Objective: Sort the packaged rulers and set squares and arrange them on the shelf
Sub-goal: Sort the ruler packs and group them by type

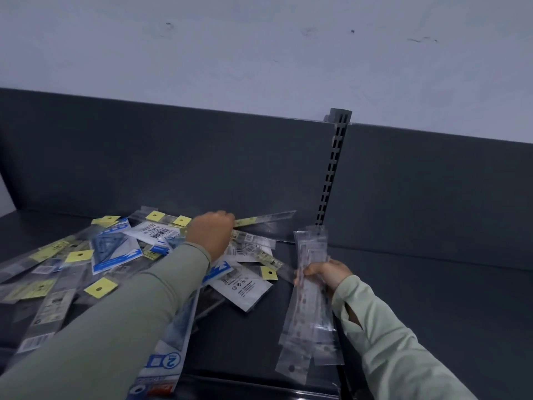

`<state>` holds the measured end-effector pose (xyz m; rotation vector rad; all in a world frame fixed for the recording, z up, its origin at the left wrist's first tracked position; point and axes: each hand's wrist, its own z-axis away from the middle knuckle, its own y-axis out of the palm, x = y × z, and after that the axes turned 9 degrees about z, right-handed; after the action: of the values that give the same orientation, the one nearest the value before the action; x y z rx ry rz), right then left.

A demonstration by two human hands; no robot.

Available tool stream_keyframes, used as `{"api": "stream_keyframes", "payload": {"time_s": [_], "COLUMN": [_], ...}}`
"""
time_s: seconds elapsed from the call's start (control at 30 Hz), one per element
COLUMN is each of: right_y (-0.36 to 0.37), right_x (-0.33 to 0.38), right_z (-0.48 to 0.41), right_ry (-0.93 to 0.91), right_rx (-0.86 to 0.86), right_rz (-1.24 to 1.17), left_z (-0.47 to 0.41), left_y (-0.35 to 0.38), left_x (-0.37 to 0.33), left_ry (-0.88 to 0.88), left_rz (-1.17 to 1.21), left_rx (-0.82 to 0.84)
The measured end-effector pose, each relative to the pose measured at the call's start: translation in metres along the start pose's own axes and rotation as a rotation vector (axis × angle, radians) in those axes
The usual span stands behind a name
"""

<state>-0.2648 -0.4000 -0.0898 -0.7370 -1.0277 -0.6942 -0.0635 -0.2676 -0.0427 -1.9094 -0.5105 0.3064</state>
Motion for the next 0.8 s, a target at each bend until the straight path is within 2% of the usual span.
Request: {"api": "stream_keyframes", "payload": {"time_s": [0.13, 0.27, 0.37, 0.43, 0.53, 0.6, 0.7, 0.8], "right_y": [0.006, 0.007, 0.002, -0.002, -0.008, -0.012, -0.016, -0.019], "right_x": [0.009, 0.013, 0.011, 0.009, 0.004, 0.002, 0.005, 0.007], "right_z": [0.010, 0.016, 0.018, 0.022, 0.018, 0.015, 0.021, 0.021], "right_ry": [0.000, 0.018, 0.011, 0.014, 0.006, 0.013, 0.011, 0.008], "right_rx": [0.013, 0.014, 0.014, 0.017, -0.015, -0.034, -0.036, -0.041], "right_rz": [-0.026, -0.078, -0.068, -0.090, -0.093, -0.081, -0.090, -0.106], "left_z": [0.005, 0.001, -0.005, -0.010, -0.017, -0.019, -0.017, -0.016], "left_y": [0.000, 0.016, 0.034, 0.040, 0.033, 0.029, 0.029, 0.028], "left_x": [0.001, -0.018, -0.031, -0.036, -0.042, -0.046, -0.050, -0.049], "left_ry": [0.061, 0.052, 0.096, 0.149, 0.324, 0.368, 0.372, 0.367], "left_rz": [0.053, 0.325, 0.380, 0.347, 0.046, -0.111, -0.157, -0.090], "left_rx": [0.083, 0.373, 0.552, 0.561, 0.469, 0.468, 0.467, 0.494]}}
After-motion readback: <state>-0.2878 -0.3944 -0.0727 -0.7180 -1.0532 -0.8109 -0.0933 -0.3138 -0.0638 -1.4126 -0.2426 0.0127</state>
